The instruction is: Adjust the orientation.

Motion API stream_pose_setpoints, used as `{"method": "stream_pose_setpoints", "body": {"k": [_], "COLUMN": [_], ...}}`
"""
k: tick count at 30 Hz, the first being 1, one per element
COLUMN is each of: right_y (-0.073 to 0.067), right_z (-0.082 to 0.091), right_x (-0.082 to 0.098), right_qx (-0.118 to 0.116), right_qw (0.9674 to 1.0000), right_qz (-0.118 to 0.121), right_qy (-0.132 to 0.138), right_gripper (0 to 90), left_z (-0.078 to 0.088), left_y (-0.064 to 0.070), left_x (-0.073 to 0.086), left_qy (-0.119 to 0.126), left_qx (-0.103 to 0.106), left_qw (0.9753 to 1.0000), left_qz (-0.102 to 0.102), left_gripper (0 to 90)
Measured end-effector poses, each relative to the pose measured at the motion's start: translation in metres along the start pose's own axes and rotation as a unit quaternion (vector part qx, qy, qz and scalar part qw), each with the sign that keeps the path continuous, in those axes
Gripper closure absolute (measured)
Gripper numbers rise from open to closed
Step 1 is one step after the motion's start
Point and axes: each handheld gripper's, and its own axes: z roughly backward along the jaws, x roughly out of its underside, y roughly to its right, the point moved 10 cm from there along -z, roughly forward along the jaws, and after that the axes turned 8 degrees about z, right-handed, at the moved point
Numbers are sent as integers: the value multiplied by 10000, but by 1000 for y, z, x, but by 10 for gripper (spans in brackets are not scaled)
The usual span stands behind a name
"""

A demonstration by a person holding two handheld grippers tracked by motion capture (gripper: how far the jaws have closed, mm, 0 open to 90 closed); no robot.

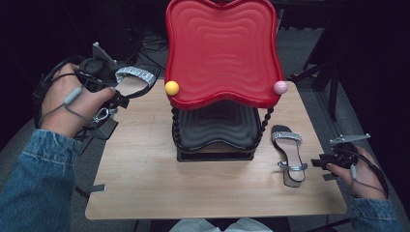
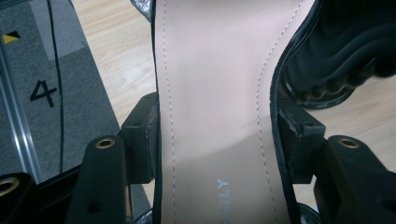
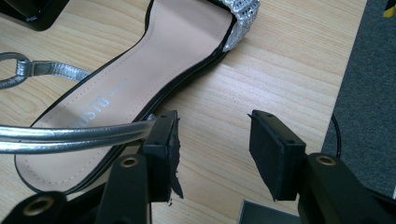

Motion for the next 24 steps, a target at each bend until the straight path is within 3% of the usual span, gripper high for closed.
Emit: {"method": "stream_pose_setpoints", "body": {"k": [4, 16, 24], "right_y": [0, 1, -3], "right_z": [2, 6, 1], "right_x": [1, 5, 4], "right_qx": [5, 46, 6], "right_qw": [10000, 10000, 10000], "right_qz": [-37, -78, -20], "right_qy": [12, 26, -20], "right_gripper": [535, 535, 535], "left_z": [14, 46, 70], "left_y": [0, 3, 12], "left_x": [-6, -19, -29], "left_qy": [39, 316, 403], "left_qx": [-151, -127, -123], "left_qw": [9999, 9994, 9991], "left_qz": [-4, 73, 3], "left_gripper": [424, 424, 424]}}
